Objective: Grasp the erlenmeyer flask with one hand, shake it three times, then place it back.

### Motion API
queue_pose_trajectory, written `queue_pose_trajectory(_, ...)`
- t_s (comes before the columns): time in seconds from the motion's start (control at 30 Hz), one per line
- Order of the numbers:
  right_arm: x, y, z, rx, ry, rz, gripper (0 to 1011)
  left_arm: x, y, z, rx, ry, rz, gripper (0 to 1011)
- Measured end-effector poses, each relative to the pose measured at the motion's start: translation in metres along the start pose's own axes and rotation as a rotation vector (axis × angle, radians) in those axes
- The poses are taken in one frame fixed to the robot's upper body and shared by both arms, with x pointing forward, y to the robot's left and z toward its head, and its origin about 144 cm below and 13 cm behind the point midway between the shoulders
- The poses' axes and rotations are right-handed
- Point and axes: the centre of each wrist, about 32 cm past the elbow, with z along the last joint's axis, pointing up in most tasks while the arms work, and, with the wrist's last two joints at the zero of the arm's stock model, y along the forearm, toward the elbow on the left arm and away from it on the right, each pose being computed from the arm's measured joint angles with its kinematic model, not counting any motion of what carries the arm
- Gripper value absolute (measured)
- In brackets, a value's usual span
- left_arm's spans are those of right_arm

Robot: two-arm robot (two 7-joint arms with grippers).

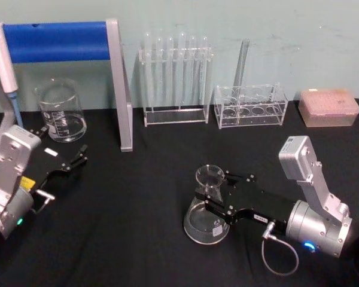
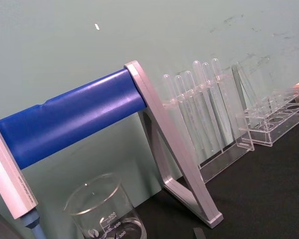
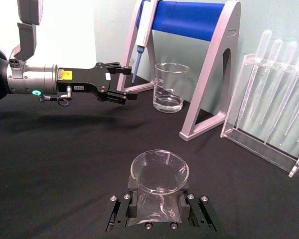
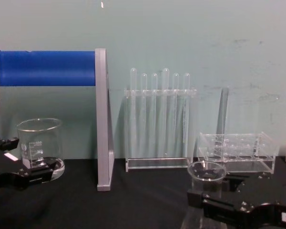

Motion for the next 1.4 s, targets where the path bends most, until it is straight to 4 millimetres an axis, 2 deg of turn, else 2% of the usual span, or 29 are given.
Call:
queue_pose_trajectory(0.6,-0.0001,-0.0001,-0.0001,-0.001,0.0,-0.001,449,0.0,0.0,0.0,0.0,0.0,0.0,1001)
queue_pose_trajectory(0.73,-0.0002,-0.0001,-0.0004,-0.006,0.001,0.0,552,0.0,0.0,0.0,0.0,0.0,0.0,1001)
queue_pose_trajectory(0.77,-0.0002,-0.0001,-0.0004,-0.006,0.001,0.0,552,0.0,0.0,0.0,0.0,0.0,0.0,1001)
queue_pose_trajectory(0.87,-0.0002,-0.0001,-0.0004,-0.006,0.001,0.0,686,0.0,0.0,0.0,0.0,0.0,0.0,1001)
queue_pose_trajectory(0.97,-0.0002,-0.0001,-0.0004,-0.005,0.001,0.0,754,0.0,0.0,0.0,0.0,0.0,0.0,1001)
queue_pose_trajectory(1.03,-0.0002,-0.0001,-0.0004,-0.005,0.001,0.0,847,0.0,0.0,0.0,0.0,0.0,0.0,1001)
queue_pose_trajectory(1.1,-0.0001,-0.0001,-0.0003,-0.005,0.0,0.0,874,0.0,0.0,0.0,0.0,0.0,0.0,1001)
queue_pose_trajectory(1.13,-0.0001,-0.0001,-0.0003,-0.004,0.0,0.0,929,0.0,0.0,0.0,0.0,0.0,0.0,1001)
queue_pose_trajectory(1.27,-0.0001,-0.0001,-0.0002,-0.004,0.0,0.0,1002,0.0,0.0,0.0,0.0,0.0,0.0,1001)
queue_pose_trajectory(1.4,-0.0001,-0.0001,-0.0002,-0.004,0.0,0.0,1002,0.0,0.0,0.0,0.0,0.0,0.0,1001)
